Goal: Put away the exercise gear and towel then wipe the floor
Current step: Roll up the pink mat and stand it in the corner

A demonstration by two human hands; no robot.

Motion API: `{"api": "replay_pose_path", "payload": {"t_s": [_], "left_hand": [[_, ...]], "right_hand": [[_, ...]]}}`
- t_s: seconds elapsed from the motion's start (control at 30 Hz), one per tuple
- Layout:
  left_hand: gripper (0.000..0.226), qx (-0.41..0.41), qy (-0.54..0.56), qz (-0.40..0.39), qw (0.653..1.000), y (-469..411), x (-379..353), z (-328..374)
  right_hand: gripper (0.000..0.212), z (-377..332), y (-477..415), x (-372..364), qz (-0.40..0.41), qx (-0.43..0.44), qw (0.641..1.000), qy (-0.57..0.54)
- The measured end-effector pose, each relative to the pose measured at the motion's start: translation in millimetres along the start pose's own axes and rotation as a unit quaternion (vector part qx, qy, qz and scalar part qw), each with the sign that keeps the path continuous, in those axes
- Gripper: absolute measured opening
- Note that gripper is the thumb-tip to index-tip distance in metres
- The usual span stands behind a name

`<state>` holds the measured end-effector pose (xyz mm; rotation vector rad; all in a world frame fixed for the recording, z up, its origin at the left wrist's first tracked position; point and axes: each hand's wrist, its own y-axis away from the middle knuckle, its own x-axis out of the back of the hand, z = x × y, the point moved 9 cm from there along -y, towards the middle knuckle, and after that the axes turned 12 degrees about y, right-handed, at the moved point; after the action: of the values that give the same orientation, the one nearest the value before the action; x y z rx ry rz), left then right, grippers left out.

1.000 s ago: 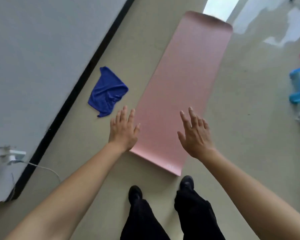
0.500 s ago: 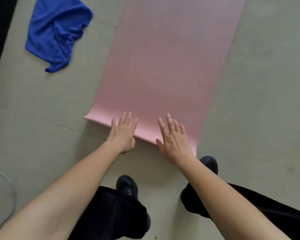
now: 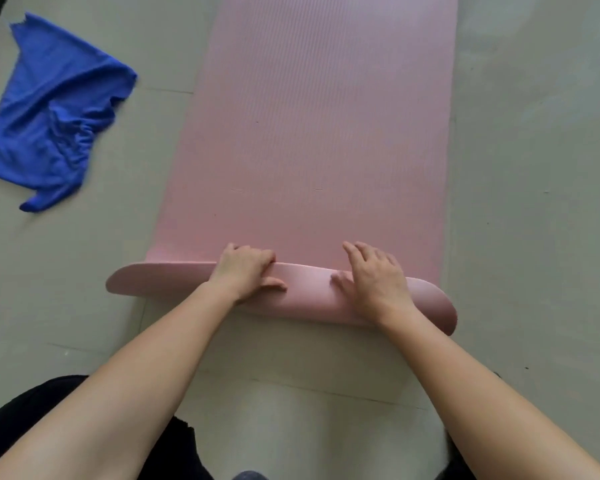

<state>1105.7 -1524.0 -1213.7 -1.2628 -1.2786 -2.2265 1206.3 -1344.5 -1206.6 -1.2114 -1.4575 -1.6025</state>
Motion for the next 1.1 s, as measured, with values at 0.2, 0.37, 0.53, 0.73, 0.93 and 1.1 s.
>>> {"api": "replay_pose_path", "payload": {"t_s": [0.2,0.37,0.53,0.73,0.93,1.1], "left_hand": [[0.041,-0.021,0.016,0.172,0.985,-5.1,24.4,12.4],[0.065,-0.117,0.012,0.189,0.975,1.8,-4.6,17.4],[0.085,-0.087,-0.036,0.069,0.993,-5.0,-18.4,9.9],[0.041,-0.041,0.021,-0.041,0.998,-22.9,11.2,25.8],[0.080,-0.018,0.063,-0.023,0.998,-38.9,36.8,31.8],[0.071,-0.109,0.027,0.280,0.953,-12.6,80.8,36.8]], "right_hand": [[0.085,-24.2,24.9,-3.5,0.096,0.041,0.993,0.053],[0.099,-4.7,9.0,-35.7,0.047,0.002,0.996,0.069],[0.093,2.0,-4.9,-28.8,-0.012,0.000,0.999,0.043],[0.099,20.7,-5.2,-10.8,-0.057,0.021,0.998,-0.008],[0.079,3.5,18.1,15.6,0.191,-0.010,0.981,0.011],[0.053,28.9,-4.8,27.0,0.224,-0.106,0.969,-0.018]]}}
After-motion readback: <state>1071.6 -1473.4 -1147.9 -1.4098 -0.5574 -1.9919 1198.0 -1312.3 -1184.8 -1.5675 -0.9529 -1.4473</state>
